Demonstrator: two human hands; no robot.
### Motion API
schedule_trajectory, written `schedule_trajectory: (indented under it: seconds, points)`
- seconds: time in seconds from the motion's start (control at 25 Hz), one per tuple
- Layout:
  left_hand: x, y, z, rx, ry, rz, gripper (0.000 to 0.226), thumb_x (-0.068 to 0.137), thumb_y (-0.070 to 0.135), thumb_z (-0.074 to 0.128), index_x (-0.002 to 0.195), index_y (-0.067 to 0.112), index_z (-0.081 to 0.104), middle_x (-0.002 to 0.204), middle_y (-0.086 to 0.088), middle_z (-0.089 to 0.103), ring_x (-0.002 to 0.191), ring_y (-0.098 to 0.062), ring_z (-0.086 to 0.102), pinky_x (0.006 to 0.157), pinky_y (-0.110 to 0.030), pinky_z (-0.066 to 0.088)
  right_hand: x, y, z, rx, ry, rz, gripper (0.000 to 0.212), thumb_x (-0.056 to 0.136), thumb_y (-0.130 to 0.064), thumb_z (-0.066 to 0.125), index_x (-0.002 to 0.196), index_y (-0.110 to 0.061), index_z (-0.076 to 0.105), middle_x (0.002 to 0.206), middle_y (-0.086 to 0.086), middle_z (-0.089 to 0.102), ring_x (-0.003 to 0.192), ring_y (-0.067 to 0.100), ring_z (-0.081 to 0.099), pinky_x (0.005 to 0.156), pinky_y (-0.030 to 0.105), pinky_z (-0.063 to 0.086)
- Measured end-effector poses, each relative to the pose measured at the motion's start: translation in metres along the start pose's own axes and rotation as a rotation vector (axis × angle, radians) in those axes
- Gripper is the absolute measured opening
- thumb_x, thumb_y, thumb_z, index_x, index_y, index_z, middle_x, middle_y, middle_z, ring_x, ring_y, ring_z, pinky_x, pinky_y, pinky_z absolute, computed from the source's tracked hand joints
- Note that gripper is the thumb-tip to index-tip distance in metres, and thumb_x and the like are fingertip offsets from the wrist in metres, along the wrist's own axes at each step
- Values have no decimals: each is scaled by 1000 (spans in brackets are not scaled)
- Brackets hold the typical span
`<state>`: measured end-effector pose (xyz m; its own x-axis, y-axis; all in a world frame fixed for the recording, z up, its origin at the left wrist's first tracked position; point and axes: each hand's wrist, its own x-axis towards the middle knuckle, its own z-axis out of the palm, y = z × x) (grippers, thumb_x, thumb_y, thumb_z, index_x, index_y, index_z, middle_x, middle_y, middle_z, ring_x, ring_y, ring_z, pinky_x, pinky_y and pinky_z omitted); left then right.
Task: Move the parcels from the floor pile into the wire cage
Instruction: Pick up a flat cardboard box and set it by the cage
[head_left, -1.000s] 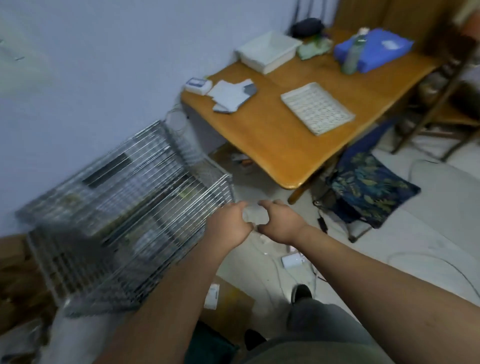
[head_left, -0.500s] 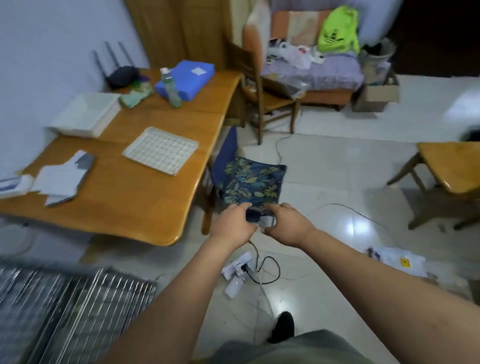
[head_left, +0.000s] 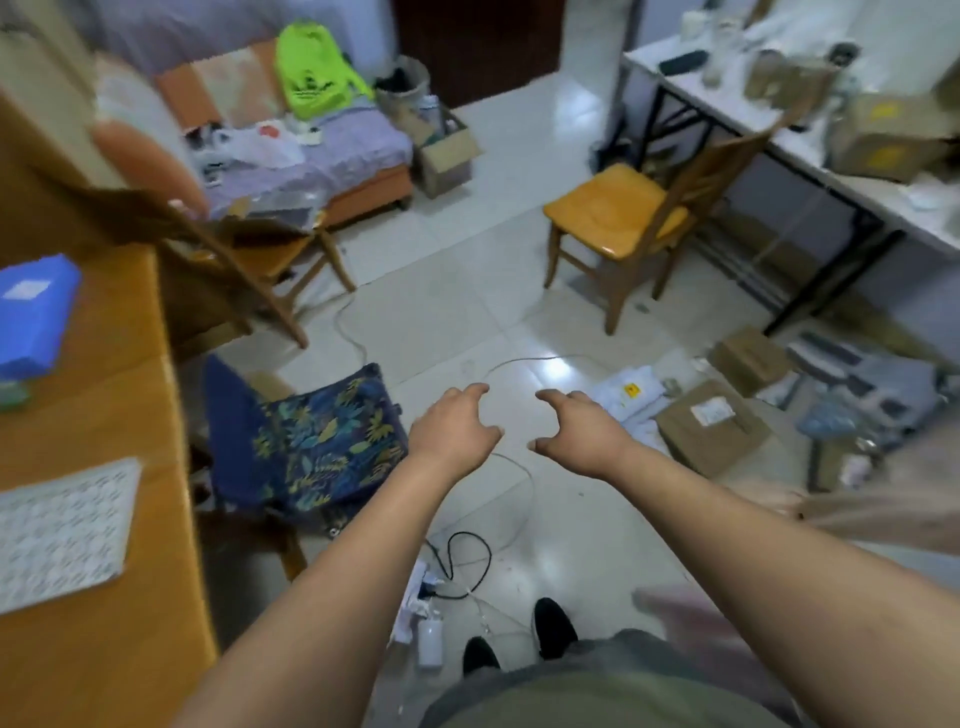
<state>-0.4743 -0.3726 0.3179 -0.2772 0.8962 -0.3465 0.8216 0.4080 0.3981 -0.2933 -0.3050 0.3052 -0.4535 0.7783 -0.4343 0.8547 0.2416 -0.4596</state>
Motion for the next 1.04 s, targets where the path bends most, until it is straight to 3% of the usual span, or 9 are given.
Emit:
schedule_trajectory:
  seconds: [0.2, 0.6, 0.8, 1.04]
  points:
    - [39, 59, 16, 116, -99, 216, 69, 90, 47, 62, 153, 32, 37, 148, -2, 48, 134, -24, 48, 104, -43, 46, -31, 69, -12, 143, 107, 205, 84, 88, -44, 73, 158, -26, 29, 150, 13, 41, 135, 30, 45, 97, 39, 49]
    - [120, 213, 94, 250, -314, 451, 67, 92, 44, 61, 153, 32, 36, 144, -4, 48, 129, -28, 52, 102, -42, 46, -31, 210, -44, 336, 153, 539, 89, 84, -41, 73, 159, -25, 27, 149, 16, 42, 135, 35, 47, 109, 42, 44]
    - [164, 271, 110, 262, -351, 485, 65, 91, 46, 61, 151, 32, 39, 142, -6, 51, 124, -29, 55, 99, -46, 49, -5, 244, -71, 392, 168, 562, 82, 80, -38, 70, 154, -27, 36, 142, 13, 50, 127, 32, 52, 104, 41, 48]
    - [221, 312, 119, 291, -385, 525, 68, 93, 42, 62, 155, 30, 35, 149, -6, 47, 130, -29, 51, 102, -45, 47, 27, 279, -101, 466, 184, 619, 80, 83, -35, 70, 155, -24, 35, 146, 15, 44, 134, 33, 47, 109, 42, 44]
